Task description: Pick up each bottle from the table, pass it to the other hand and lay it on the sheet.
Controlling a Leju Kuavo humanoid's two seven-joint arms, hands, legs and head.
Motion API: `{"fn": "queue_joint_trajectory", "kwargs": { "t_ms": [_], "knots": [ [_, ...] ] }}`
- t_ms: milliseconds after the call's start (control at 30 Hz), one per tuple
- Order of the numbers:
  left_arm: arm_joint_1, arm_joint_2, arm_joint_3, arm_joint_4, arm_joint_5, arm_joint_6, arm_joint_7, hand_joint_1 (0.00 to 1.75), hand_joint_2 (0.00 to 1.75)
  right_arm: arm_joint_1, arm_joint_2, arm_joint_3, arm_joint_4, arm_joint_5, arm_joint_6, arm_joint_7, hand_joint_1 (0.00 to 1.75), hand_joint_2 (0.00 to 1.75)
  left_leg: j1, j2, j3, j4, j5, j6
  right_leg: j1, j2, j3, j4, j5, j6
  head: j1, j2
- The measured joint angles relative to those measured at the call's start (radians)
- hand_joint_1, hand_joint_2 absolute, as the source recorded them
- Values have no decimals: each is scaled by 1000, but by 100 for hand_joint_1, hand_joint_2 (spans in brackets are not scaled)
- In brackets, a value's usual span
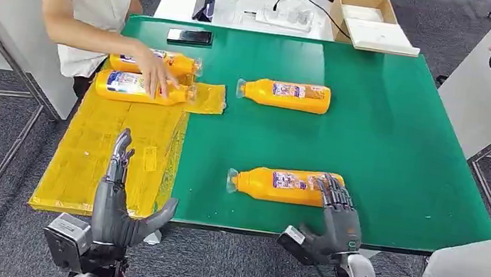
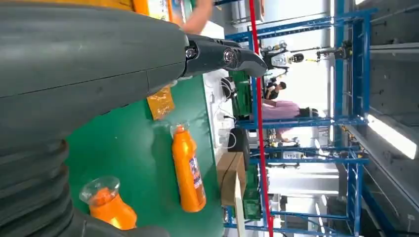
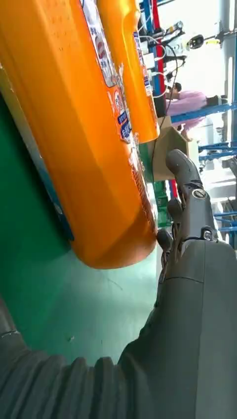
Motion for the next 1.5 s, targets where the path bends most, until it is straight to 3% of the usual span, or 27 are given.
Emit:
{"fn": "queue_joint_trajectory", "kwargs": {
  "t_ms": [633, 933, 967, 1067, 1167, 1400, 1500],
  "knots": [
    [-99, -1, -31, 93, 42, 2, 13, 0, 175, -229, 13, 71, 279, 248, -69, 93, 0, 175, -1, 2, 5, 0, 1, 1, 0, 0, 5, 0, 1, 0, 0, 0],
    [-116, -5, -32, 122, 60, -4, 19, 0, 175, -291, 27, 94, 357, 251, 58, 152, 0, 175, -1, 4, 12, 0, 0, 1, 0, 1, 10, -1, 1, 0, 0, 0],
    [-116, -5, -32, 123, 60, -4, 19, 0, 175, -296, 28, 95, 363, 251, 67, 154, 159, 175, -1, 4, 13, 0, 0, 1, 0, 1, 11, -1, 1, 0, 0, 0],
    [-121, -5, -32, 131, 68, -5, 23, 0, 175, -312, 31, 95, 380, 237, 180, 168, 175, 175, -1, 7, 15, 0, -1, 1, 0, 5, 12, -1, 1, -1, 0, 0],
    [-134, -6, -32, 141, 77, -11, 30, 0, 175, -336, 31, 97, 398, 226, 308, 193, 175, 175, -1, 9, 21, 0, -2, 1, 0, 7, 8, -2, 1, -2, 0, 0],
    [-158, -16, -31, 167, 78, -19, 32, 0, 175, -383, 28, 102, 428, 201, 445, 265, 175, 175, -1, 7, 37, -1, -5, 4, 0, 6, 23, -5, -5, 0, 0, 0],
    [-162, -20, -31, 173, 80, -21, 33, 0, 175, -388, 23, 94, 432, 136, 465, 220, 175, 175, -1, 3, 42, -1, -7, 6, 0, 4, 32, -7, -7, 3, 0, 0]
  ]
}}
